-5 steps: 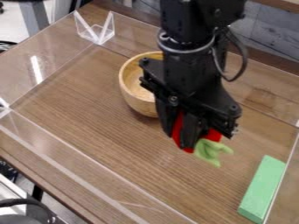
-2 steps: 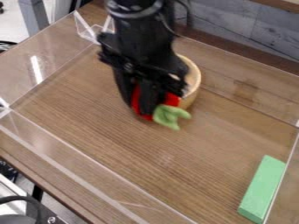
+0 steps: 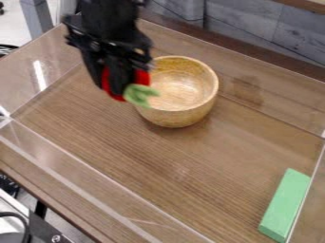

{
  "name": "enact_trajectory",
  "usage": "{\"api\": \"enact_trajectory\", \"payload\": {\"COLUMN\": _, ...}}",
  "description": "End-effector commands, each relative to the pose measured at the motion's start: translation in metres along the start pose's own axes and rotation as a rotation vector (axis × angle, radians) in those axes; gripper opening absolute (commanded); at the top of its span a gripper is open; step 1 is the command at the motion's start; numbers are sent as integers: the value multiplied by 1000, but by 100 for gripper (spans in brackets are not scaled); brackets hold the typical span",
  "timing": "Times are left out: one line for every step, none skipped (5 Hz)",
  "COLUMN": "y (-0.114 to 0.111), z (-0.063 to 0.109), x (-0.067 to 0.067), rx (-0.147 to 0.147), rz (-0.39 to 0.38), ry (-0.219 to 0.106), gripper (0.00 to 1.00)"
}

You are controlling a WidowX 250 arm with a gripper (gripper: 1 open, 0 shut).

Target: Move the red fruit to the left

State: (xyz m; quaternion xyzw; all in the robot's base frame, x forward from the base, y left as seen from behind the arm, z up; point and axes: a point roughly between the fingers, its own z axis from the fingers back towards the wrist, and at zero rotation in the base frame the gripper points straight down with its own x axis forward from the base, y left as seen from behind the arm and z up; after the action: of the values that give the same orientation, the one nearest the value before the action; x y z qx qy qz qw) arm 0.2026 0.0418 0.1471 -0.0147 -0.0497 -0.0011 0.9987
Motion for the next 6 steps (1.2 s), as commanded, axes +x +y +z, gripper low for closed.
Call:
{"api": "enact_trajectory", "payload": {"y": 36, "z": 3, "x": 17, "rx": 19, "rz": -2, "ry": -35, "gripper": 0}}
{"api": "enact_trajectory", "payload": {"y": 59, "z": -3, "x": 28, "rx": 13, "rz": -20, "ry": -28, "gripper": 0}}
{"api": "enact_trajectory", "payload": {"y": 69, "z": -10, "x": 37, "rx": 7, "rz": 2, "ry": -25, "gripper": 0}}
{"api": "enact_trajectory", "payload": {"y": 78, "z": -18, "x": 46, "rx": 2, "rz": 16, "ry": -21, "gripper": 0}}
{"api": "enact_trajectory", "payload": {"y": 86, "z": -28, "x": 52, "rx": -5, "rz": 27, "ry": -14, "gripper": 0}}
{"api": "enact_trajectory", "payload": {"y": 95, "z": -38, "x": 59, "rx": -10, "rz": 42, "ry": -8, "gripper": 0}}
